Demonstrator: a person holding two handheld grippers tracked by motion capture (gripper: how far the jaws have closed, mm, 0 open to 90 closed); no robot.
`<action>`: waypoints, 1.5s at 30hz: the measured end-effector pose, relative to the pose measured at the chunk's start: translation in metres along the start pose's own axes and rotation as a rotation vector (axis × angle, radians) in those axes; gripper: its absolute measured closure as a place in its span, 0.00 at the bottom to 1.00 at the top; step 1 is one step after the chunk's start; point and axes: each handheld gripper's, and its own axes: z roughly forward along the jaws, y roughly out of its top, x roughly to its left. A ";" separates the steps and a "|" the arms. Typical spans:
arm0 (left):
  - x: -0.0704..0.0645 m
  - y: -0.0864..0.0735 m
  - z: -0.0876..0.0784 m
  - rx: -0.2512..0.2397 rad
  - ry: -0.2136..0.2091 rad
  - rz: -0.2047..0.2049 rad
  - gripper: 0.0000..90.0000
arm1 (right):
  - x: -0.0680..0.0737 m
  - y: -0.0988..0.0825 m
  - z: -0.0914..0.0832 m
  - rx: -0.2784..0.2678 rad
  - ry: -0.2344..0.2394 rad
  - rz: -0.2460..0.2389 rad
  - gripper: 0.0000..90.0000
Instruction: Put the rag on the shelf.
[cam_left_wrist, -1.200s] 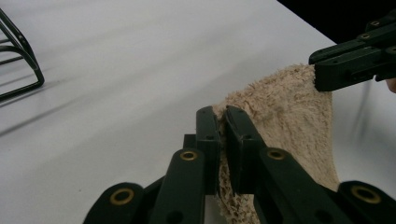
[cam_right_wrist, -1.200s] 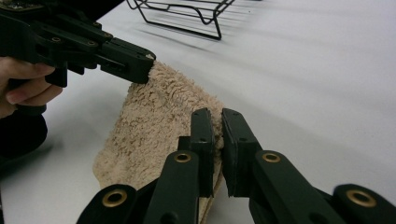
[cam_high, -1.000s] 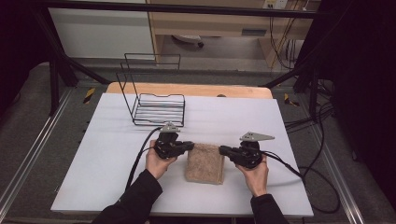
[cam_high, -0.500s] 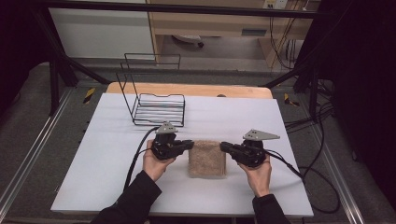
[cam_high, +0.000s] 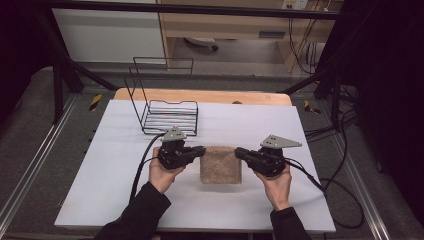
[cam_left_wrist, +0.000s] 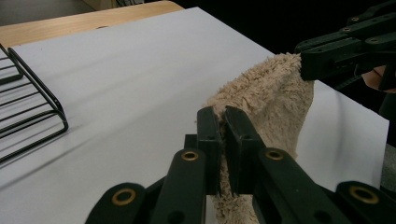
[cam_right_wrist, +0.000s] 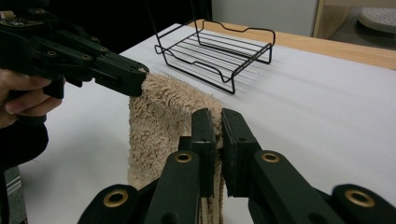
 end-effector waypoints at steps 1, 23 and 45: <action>0.000 0.001 -0.001 -0.003 -0.001 0.000 0.94 | 0.000 0.001 0.000 -0.002 0.000 -0.004 0.94; 0.015 0.013 -0.033 -0.097 0.051 -0.006 0.94 | 0.019 0.031 0.016 -0.090 0.014 -0.047 0.94; 0.030 0.021 -0.063 -0.206 0.097 -0.008 0.94 | 0.034 0.060 0.035 -0.166 0.022 -0.071 0.94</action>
